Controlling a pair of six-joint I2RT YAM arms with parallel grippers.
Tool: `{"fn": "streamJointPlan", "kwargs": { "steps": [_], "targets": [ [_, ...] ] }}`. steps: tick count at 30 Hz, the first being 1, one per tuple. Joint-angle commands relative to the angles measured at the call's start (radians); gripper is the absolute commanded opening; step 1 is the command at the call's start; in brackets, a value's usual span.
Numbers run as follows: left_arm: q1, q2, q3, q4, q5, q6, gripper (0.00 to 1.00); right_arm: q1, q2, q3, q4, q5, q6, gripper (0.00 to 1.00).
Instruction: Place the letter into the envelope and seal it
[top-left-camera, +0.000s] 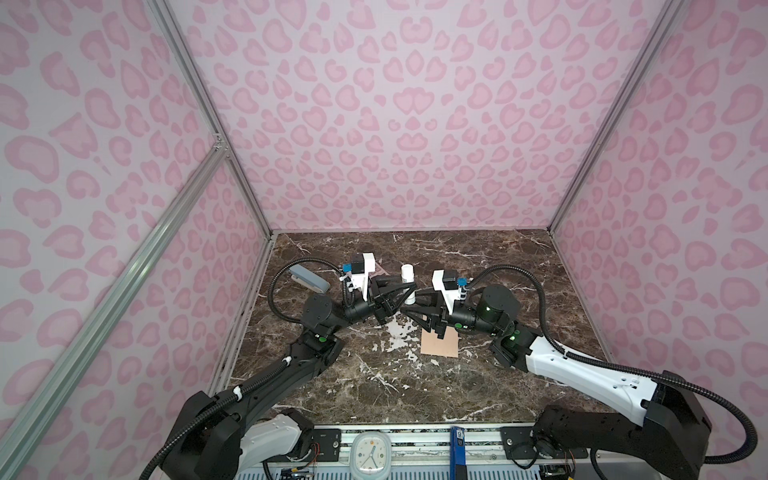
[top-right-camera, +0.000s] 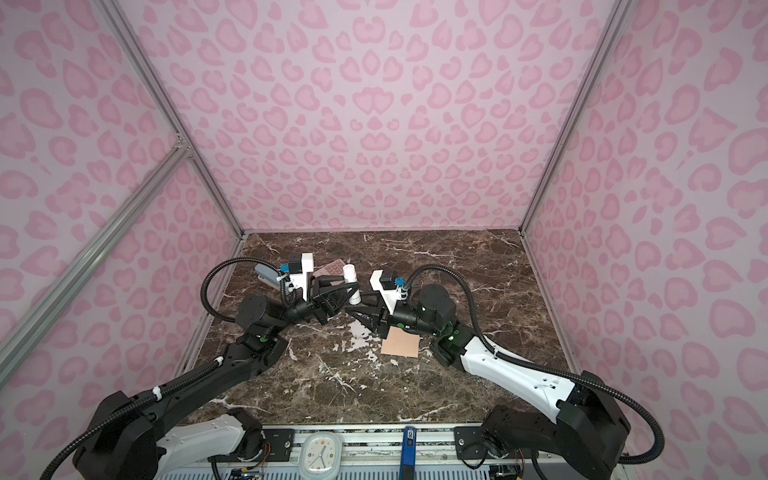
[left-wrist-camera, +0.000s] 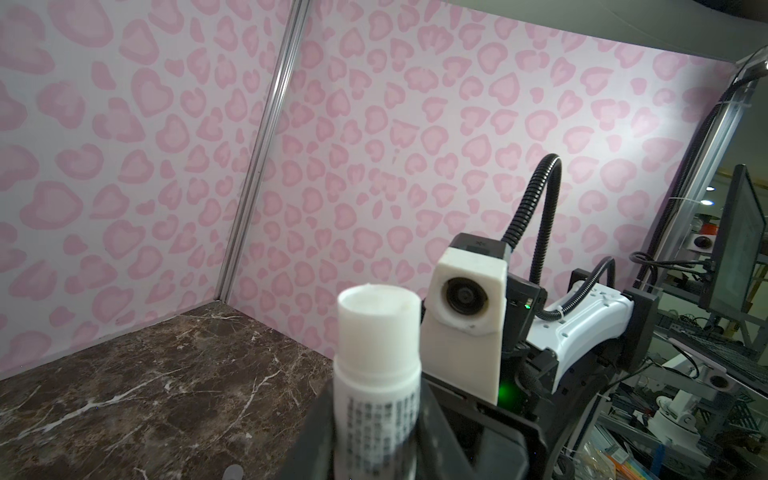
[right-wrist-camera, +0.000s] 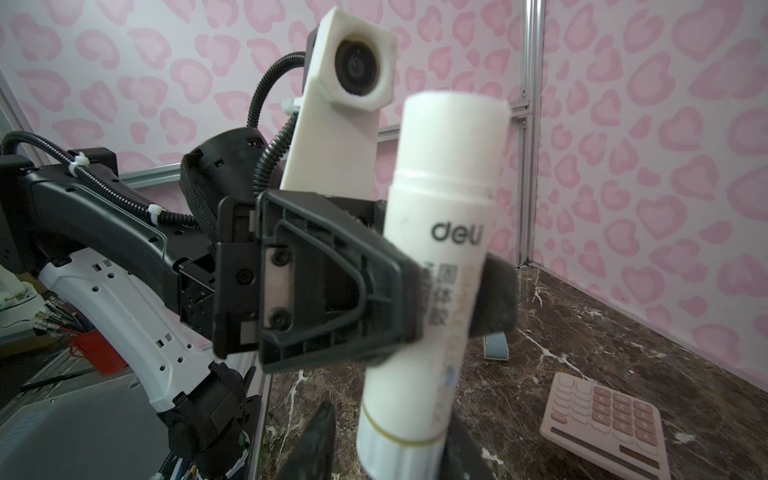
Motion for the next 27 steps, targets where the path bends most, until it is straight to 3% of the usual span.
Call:
{"fn": "streamJointPlan", "kwargs": {
  "steps": [1,12,18,21,27],
  "targets": [
    [0.001,0.003,0.0,0.066,0.016,-0.012,0.04,0.0,0.009,0.011,0.067,-0.013,0.02,0.39],
    [-0.009,0.003,-0.009,0.057,0.004,0.008,0.04,0.001,0.012,0.013,0.059,0.019,0.034,0.28],
    [-0.034,-0.018,-0.006,-0.032,-0.05,0.077,0.04,0.007,0.007,0.02,0.031,0.085,0.009,0.21],
    [-0.06,-0.032,-0.007,-0.081,-0.117,0.128,0.04,0.04,-0.007,0.047,-0.058,0.199,-0.044,0.16],
    [-0.097,-0.04,-0.014,-0.12,-0.25,0.185,0.04,0.17,-0.043,0.066,-0.138,0.542,-0.157,0.15]
  ]
}}
